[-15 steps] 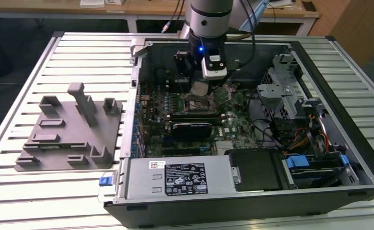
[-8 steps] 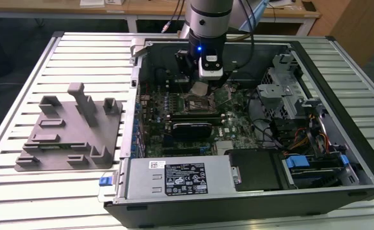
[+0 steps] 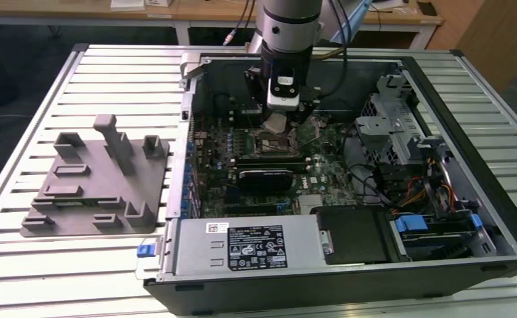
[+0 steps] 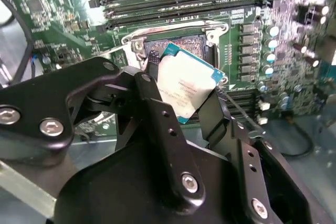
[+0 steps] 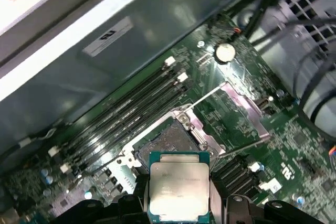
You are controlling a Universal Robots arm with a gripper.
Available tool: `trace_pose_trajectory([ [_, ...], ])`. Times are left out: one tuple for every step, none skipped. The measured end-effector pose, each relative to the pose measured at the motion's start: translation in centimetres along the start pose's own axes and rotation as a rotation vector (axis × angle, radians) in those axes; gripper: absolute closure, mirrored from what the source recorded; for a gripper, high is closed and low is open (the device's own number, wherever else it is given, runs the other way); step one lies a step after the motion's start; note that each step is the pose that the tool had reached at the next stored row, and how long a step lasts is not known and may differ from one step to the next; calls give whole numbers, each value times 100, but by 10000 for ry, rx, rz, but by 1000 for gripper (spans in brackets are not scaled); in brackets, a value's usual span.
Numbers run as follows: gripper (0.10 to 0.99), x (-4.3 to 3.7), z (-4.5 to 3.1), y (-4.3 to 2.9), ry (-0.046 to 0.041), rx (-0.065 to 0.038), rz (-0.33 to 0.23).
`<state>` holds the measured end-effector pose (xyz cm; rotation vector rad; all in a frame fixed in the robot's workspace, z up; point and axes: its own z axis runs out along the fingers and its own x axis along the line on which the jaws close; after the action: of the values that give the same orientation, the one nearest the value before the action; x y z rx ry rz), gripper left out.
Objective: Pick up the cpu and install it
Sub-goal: 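Place the cpu into insertion slot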
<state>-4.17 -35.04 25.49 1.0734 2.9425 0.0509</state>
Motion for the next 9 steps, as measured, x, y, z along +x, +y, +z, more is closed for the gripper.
trace_pose_trajectory([
  [545, 0, 1, 0, -7, 1, 189],
  [545, 0, 2, 0, -13, 0, 370],
  [545, 0, 3, 0, -19, 0, 548],
  [545, 0, 5, 0, -25, -2, 730],
  [545, 0, 6, 0, -31, -1, 908],
  [545, 0, 7, 0, -37, -2, 1089],
  [545, 0, 8, 0, -43, -3, 1268],
  [545, 0, 10, 0, -49, -3, 1463],
  [545, 0, 11, 0, -55, -4, 1645],
])
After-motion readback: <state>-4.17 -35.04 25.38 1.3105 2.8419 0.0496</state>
